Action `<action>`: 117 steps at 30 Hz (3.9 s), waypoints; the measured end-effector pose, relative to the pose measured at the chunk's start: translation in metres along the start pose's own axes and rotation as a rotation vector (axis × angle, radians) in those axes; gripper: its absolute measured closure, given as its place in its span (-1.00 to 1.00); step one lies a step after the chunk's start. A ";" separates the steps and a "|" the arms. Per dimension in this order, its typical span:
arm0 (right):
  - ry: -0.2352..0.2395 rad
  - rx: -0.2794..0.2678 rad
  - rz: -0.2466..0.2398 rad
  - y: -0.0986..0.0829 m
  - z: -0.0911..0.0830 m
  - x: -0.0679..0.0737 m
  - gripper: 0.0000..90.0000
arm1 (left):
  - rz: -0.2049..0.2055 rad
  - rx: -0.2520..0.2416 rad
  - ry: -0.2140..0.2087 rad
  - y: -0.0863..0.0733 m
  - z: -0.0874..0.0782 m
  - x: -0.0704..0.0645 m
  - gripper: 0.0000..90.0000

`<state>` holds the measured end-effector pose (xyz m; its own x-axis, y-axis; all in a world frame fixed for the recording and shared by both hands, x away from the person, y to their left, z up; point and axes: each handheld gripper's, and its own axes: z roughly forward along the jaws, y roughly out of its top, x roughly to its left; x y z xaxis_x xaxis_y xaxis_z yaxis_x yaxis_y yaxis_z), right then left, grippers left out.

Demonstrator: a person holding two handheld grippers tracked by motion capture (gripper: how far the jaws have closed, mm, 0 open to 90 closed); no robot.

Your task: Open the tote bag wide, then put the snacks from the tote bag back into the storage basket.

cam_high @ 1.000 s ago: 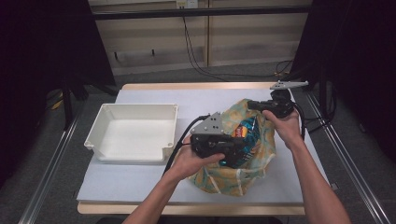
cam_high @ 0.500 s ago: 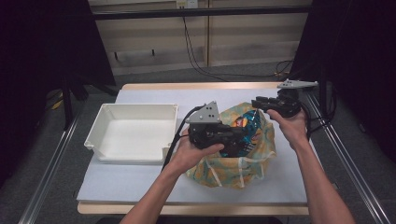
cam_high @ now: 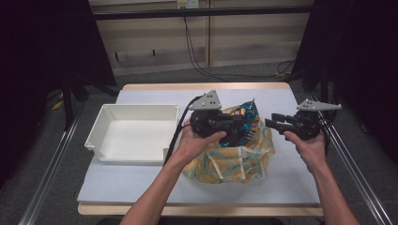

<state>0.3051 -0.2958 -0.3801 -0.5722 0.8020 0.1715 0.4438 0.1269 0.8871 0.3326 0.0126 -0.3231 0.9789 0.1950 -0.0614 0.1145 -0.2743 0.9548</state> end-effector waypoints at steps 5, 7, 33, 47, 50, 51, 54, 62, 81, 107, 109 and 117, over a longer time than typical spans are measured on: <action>0.050 0.012 -0.021 -0.013 -0.005 0.021 0.27 | -0.034 0.010 0.005 -0.013 0.011 0.008 0.96; 0.072 0.027 -0.044 -0.017 -0.003 0.031 0.27 | -0.035 0.013 0.008 -0.014 0.014 0.009 0.96; 0.135 0.051 -0.053 -0.061 0.007 0.059 0.22 | -0.022 -0.082 0.005 0.048 0.001 0.013 0.96; 0.140 0.065 -0.068 -0.067 0.008 0.062 0.16 | -0.042 -0.146 0.012 0.071 -0.001 0.021 0.97; 0.138 0.058 -0.068 -0.067 0.007 0.062 0.16 | -0.049 -0.155 0.006 0.075 -0.001 0.021 0.97; 0.138 0.053 -0.062 -0.067 0.006 0.061 0.15 | -0.047 -0.159 0.003 0.076 -0.002 0.020 0.97; 0.133 0.038 -0.058 -0.066 0.003 0.060 0.15 | -0.024 -0.168 -0.007 0.083 -0.007 0.016 0.97; 0.125 0.017 -0.053 -0.066 -0.005 0.057 0.09 | -0.016 -0.173 0.030 0.086 -0.028 0.017 0.97; 0.075 -0.009 -0.045 -0.070 -0.019 0.057 -0.11 | -0.045 -0.130 0.143 0.062 -0.085 0.035 0.97; 0.038 -0.060 -0.041 -0.082 -0.035 0.069 -0.51 | -0.119 -0.108 0.293 0.024 -0.146 0.057 0.97; 0.030 -0.064 -0.041 -0.082 -0.036 0.069 -0.55 | -0.119 -0.104 0.304 0.023 -0.149 0.059 0.97; 0.026 -0.072 -0.033 -0.087 -0.037 0.071 -0.71 | -0.148 -0.109 0.360 0.016 -0.173 0.068 0.97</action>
<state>0.2007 -0.2716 -0.4294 -0.6037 0.7826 0.1523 0.3746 0.1098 0.9207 0.3718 0.1844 -0.2619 0.8292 0.5473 -0.1133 0.2123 -0.1210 0.9697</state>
